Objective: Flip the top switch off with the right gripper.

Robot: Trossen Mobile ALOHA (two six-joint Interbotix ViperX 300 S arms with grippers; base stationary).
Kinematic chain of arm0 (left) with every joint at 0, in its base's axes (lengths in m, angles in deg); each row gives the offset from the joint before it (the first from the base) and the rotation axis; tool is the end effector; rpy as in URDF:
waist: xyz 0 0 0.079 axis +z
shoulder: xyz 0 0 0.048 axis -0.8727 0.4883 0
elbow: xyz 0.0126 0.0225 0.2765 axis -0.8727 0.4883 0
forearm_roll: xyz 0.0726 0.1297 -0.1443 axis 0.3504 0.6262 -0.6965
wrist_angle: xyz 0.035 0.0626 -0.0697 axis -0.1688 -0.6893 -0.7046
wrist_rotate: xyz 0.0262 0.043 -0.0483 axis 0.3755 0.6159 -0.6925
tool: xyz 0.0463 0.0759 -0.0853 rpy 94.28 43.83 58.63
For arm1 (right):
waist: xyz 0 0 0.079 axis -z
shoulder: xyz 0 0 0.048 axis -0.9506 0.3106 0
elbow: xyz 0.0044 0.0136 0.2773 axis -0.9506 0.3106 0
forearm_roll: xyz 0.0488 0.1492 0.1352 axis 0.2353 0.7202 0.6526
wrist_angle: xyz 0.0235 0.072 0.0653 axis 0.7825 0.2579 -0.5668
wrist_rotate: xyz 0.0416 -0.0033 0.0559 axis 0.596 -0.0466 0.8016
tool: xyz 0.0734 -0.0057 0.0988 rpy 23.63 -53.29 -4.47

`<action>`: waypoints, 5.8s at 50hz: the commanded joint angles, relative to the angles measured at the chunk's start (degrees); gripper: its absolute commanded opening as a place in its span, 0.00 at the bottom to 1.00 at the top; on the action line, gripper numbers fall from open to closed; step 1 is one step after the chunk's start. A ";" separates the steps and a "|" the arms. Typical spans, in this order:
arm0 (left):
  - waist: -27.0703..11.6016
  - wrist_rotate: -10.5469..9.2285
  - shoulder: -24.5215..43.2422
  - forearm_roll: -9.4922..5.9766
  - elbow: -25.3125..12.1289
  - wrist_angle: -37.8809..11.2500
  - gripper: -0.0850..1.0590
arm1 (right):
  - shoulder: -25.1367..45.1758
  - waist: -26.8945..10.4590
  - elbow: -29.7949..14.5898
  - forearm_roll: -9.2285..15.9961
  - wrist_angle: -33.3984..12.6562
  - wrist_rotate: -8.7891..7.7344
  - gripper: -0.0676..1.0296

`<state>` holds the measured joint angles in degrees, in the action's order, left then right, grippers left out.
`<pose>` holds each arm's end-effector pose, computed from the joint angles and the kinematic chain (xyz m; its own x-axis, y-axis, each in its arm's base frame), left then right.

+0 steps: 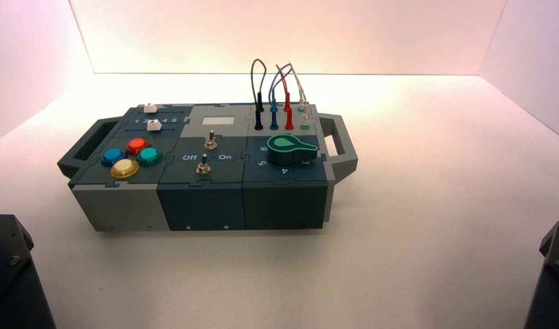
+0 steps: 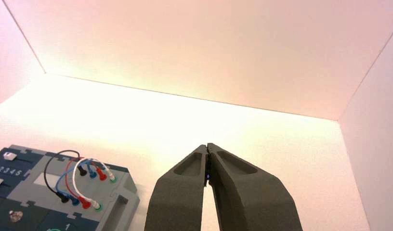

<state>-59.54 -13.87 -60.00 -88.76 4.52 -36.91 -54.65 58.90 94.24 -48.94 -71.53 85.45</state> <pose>0.2510 -0.0134 0.2710 0.9138 -0.0776 -0.3988 0.0317 0.9922 -0.1203 0.2644 0.0605 0.2412 0.9197 0.2092 -0.3324 -0.2219 0.9751 -0.0003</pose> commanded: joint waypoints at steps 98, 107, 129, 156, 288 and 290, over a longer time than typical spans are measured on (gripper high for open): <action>4.57 1.14 58.80 11.95 -10.90 -18.81 0.05 | -1.76 -0.09 -2.29 0.18 -1.49 0.09 0.04; 4.48 1.14 64.60 11.43 -11.25 -15.73 0.05 | -1.76 -0.09 -2.37 0.09 -1.32 0.09 0.04; 1.76 1.49 74.79 11.34 -11.51 -10.37 0.05 | -2.11 0.00 -2.37 0.00 -0.97 0.09 0.04; -11.34 1.14 73.39 7.29 -14.06 -10.90 0.05 | -1.58 0.09 -2.29 0.00 -1.32 0.18 0.04; -36.74 0.35 77.70 2.37 -20.57 -7.91 0.05 | 30.23 -27.77 -2.46 22.50 -6.06 0.35 0.04; -36.65 0.44 77.78 2.37 -20.48 -7.82 0.05 | 31.99 -28.39 -2.90 22.50 -5.54 0.35 0.04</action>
<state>-96.54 -13.51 16.64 -86.74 -16.93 -45.26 -25.29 32.09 93.71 -26.97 -78.39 85.71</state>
